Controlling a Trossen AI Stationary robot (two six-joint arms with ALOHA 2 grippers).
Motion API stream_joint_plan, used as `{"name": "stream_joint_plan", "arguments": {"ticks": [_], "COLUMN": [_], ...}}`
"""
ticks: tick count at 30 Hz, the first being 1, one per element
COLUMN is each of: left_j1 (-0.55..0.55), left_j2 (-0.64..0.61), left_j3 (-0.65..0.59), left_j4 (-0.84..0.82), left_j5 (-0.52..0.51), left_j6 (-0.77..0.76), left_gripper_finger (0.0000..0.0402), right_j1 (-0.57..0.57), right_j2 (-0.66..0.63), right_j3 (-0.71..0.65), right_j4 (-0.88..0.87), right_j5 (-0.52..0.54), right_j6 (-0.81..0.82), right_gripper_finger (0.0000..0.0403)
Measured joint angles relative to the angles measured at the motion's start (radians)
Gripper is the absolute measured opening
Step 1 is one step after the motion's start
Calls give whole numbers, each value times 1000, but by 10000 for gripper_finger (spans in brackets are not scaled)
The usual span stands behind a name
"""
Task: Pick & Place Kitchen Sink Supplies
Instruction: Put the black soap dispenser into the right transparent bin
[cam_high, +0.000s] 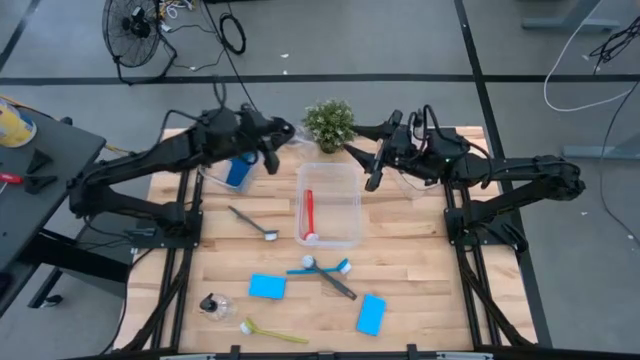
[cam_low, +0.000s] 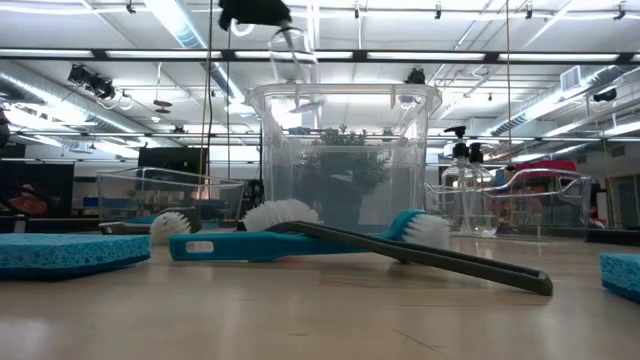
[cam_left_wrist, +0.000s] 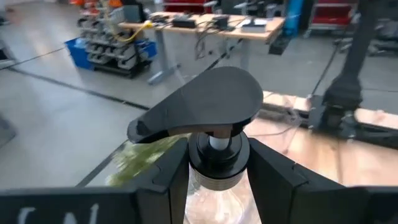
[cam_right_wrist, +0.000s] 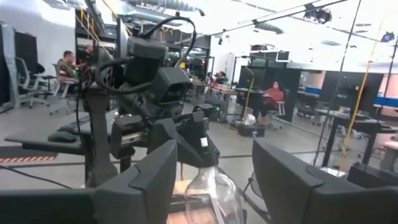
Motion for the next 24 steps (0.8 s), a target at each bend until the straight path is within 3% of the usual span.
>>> {"name": "stream_joint_plan", "arguments": {"ticks": [10,24], "left_j1": [-33,-51], "left_j2": [130,174], "left_j3": [0,0], "left_j4": [211,234], "left_j5": [36,36], "left_j6": [-13,-26], "left_gripper_finger": [143,143], "right_j1": [0,-16], "right_j2": [0,55], "right_j3": [0,0], "right_j4": [-55,-86], "right_j5": [102,43], "right_j6": [-4,-49], "right_gripper_finger": [273,279]}}
